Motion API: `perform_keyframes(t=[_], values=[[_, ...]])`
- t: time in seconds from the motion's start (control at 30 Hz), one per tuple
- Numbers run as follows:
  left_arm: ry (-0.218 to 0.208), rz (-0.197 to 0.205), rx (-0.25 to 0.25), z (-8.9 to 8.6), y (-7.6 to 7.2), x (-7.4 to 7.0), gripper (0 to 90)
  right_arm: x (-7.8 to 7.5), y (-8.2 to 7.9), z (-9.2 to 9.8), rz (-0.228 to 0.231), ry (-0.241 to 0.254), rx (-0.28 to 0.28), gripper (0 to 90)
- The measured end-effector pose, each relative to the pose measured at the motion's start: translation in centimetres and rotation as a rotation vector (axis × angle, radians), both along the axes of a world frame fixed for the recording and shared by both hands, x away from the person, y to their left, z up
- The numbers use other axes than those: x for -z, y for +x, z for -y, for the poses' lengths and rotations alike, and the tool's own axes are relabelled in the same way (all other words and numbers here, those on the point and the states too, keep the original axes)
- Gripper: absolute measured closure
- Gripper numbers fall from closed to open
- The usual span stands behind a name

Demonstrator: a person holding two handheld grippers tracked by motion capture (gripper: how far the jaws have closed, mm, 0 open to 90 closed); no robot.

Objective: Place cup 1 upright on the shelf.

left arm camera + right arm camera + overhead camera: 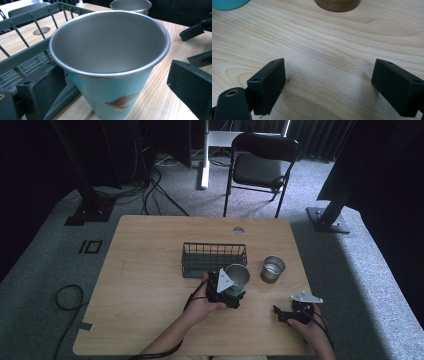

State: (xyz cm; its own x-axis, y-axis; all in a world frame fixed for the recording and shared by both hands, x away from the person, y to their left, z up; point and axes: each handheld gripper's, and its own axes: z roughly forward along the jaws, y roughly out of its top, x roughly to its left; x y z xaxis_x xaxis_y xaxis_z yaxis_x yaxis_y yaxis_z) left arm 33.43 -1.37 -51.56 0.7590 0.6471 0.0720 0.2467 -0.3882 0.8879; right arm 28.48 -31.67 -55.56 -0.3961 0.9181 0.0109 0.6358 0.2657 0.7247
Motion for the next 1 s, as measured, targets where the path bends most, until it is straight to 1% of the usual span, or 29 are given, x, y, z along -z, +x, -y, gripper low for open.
perform_keyframes(t=[0.03,0.1,0.13,0.2,0.3,0.37,0.5,0.6,0.7,0.8,0.9,0.97,1.0], values=[[-0.009,-0.005,-0.018,0.2,0.0,0.1,2.5,0.0,0.0,0.0,0.0,0.0,0.0,11.6],[-0.014,0.002,-0.032,0.6,0.0,0.2,2.5,0.0,0.0,0.0,0.0,0.0,0.0,11.7],[-0.023,0.005,-0.046,0.9,0.0,0.3,2.5,0.0,0.0,0.0,0.0,0.0,0.0,11.7],[-0.038,0.004,-0.087,1.2,0.0,0.3,2.5,0.0,0.0,0.0,0.0,0.0,0.0,11.7],[-0.054,0.027,-0.128,1.8,0.0,0.2,2.5,0.0,0.0,0.0,0.0,0.001,0.0,11.7],[-0.064,0.04,-0.143,2.1,0.0,0.2,2.5,0.0,0.0,0.0,0.0,0.001,0.0,11.7],[-0.057,0.07,-0.159,2.5,0.0,0.2,2.5,0.0,0.0,0.0,0.0,0.001,0.0,11.7],[-0.047,0.078,-0.164,2.7,0.1,0.4,2.5,0.0,0.0,0.0,0.0,0.001,0.0,11.7],[-0.043,0.075,-0.175,3.0,0.1,0.6,2.6,0.0,0.0,0.0,0.0,0.001,0.0,11.6],[-0.063,0.067,-0.187,3.3,0.2,0.7,4.8,0.0,0.0,0.0,0.0,0.001,0.0,11.7],[-0.059,0.071,-0.197,3.5,0.2,0.7,6.3,0.0,0.0,0.0,0.0,0.001,0.0,11.7],[-0.068,0.068,-0.206,3.6,0.2,0.6,9.4,0.0,0.0,0.0,0.0,0.001,0.0,11.7],[-0.072,0.064,-0.21,3.6,0.1,0.6,12.7,0.0,0.0,0.0,0.0,0.001,0.0,11.7]])
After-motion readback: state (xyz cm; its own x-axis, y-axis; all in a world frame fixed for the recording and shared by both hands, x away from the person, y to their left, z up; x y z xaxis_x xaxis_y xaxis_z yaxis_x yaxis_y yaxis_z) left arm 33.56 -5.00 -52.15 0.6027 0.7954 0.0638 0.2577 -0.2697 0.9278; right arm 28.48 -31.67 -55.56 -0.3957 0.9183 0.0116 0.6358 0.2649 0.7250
